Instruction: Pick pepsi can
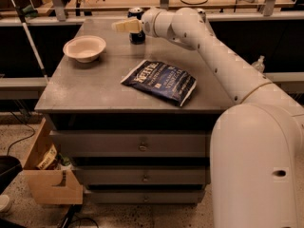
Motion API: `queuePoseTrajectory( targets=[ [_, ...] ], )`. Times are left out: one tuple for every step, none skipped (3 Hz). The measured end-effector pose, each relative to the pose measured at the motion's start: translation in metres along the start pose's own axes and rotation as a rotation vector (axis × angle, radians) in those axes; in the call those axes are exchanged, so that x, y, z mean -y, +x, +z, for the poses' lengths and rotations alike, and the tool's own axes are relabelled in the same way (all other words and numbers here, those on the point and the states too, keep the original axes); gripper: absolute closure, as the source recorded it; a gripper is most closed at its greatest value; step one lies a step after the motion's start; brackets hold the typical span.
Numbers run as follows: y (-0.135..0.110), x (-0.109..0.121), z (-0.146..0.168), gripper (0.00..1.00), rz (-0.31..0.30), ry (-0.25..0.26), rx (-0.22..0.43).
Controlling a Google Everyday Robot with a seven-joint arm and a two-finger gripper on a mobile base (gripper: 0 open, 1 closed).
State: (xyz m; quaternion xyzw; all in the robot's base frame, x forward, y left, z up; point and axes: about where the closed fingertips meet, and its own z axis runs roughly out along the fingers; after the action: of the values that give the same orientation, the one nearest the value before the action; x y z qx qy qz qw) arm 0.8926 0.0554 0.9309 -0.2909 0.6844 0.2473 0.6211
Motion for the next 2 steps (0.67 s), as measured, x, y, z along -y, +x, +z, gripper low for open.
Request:
queuePoseTrajectory(
  targets=[
    [0.015,0.011,0.005,0.00,0.027,0.019,-0.020],
    [0.028,0.021,0.010,0.00,0.053,0.026,-0.017]
  ],
)
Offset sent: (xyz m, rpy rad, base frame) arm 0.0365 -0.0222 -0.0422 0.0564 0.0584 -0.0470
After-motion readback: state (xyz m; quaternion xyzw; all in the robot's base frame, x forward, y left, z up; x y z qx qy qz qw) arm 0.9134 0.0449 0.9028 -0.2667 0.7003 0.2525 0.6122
